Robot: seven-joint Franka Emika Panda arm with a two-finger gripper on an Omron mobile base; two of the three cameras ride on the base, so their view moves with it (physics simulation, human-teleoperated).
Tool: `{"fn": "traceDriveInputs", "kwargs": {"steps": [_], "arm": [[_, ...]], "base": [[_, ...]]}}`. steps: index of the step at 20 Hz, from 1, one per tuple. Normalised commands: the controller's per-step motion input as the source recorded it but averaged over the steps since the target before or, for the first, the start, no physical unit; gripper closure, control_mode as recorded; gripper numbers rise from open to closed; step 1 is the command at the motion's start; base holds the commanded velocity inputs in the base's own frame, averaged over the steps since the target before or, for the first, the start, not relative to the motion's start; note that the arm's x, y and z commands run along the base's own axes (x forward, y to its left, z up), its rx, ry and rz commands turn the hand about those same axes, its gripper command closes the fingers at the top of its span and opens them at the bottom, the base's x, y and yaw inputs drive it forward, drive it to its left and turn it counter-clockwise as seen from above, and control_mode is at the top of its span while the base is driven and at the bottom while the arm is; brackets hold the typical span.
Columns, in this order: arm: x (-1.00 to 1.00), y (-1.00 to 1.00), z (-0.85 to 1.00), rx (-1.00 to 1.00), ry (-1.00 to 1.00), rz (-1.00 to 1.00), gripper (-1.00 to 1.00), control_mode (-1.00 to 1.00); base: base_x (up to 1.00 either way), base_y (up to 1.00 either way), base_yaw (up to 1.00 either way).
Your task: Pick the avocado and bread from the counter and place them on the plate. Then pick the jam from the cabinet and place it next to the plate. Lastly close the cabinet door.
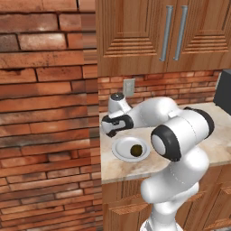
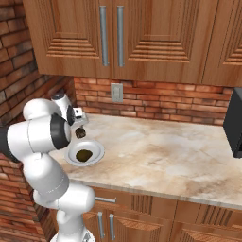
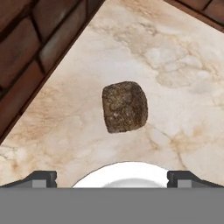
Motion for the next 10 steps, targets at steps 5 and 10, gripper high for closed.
{"fn": "traceDriveInputs", "kwargs": {"steps": [5, 10], "arm": [[0.11, 0.02, -0.05, -0.02, 0.0, 0.0, -1.0, -1.0], [0.11, 0.03, -0.07, -0.02, 0.0, 0.0, -1.0, -1.0]], "base": [[0.0, 0.0, 0.0], [0.0, 0.0, 0.0]]}}
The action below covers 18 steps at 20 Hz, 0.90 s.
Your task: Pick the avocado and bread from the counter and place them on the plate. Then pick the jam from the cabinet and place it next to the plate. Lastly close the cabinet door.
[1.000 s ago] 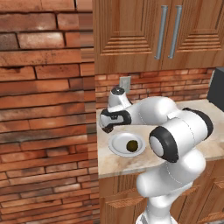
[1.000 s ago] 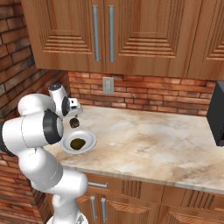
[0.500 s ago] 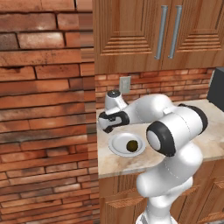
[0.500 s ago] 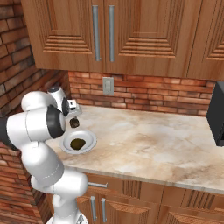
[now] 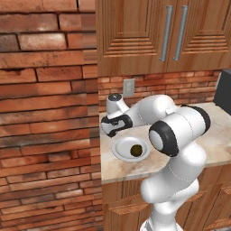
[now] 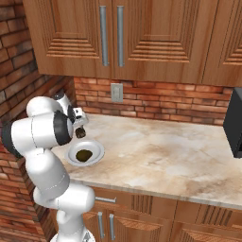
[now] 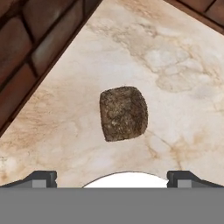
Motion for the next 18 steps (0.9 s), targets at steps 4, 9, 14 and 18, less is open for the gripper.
{"fn": "traceDriveInputs", "kwargs": {"steps": [4, 9, 14, 18], "arm": [[0.13, 0.07, -0.08, -0.03, 0.0, 0.0, -1.0, -1.0], [0.15, 0.02, -0.05, -0.02, 0.0, 0.02, -1.0, -1.0], [0.11, 0.0, -0.07, -0.01, 0.01, 0.01, -1.0, -1.0], [0.13, 0.0, -0.15, -0.01, 0.04, 0.01, -1.0, -1.0]], "base": [[0.0, 0.0, 0.0], [0.0, 0.0, 0.0], [0.0, 0.0, 0.0], [0.0, 0.0, 0.0]]}}
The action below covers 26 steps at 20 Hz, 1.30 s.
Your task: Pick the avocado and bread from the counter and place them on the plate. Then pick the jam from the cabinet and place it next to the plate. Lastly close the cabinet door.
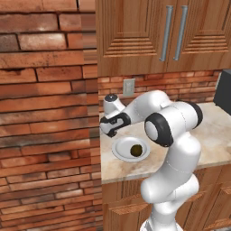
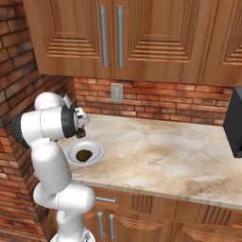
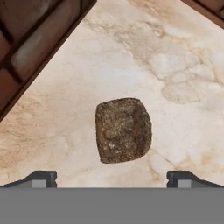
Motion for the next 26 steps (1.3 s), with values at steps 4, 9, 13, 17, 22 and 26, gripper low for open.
{"fn": "traceDriveInputs", "kwargs": {"steps": [4, 9, 13, 17, 22, 26], "arm": [[0.13, 0.0, -0.1, 0.0, 0.03, 0.02, -1.0, -1.0], [0.09, 0.0, -0.12, 0.0, 0.02, 0.02, -1.0, -1.0], [0.02, 0.0, -0.14, -0.02, 0.02, 0.02, -1.0, -1.0], [0.0, 0.0, -0.14, -0.02, 0.01, 0.02, -1.0, -1.0], [0.02, 0.0, -0.14, -0.02, 0.01, 0.03, -1.0, -1.0], [0.04, 0.0, -0.09, -0.01, 0.0, 0.03, -1.0, -1.0]], "base": [[0.0, 0.0, 0.0], [0.0, 0.0, 0.0], [0.0, 0.0, 0.0], [0.0, 0.0, 0.0], [0.0, 0.0, 0.0], [0.0, 0.0, 0.0]]}}
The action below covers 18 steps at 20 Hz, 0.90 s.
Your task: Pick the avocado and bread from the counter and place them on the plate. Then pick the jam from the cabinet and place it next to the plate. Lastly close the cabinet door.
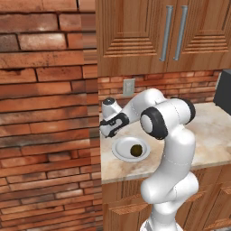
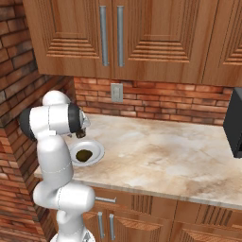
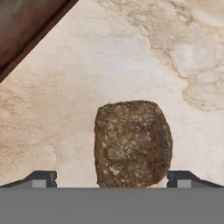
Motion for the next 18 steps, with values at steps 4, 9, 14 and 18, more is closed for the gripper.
{"fn": "traceDriveInputs", "kwargs": {"steps": [4, 9, 14, 18], "arm": [[0.07, 0.0, -0.07, -0.01, 0.0, 0.03, -1.0, -1.0], [0.16, 0.0, -0.07, 0.0, 0.01, 0.03, -1.0, -1.0], [0.28, 0.0, -0.15, 0.0, 0.04, 0.04, -1.0, -1.0], [0.22, 0.0, -0.22, -0.01, 0.04, 0.04, -1.0, -1.0]], "base": [[0.0, 0.0, 0.0], [0.0, 0.0, 0.0], [0.0, 0.0, 0.0], [0.0, 0.0, 0.0]]}}
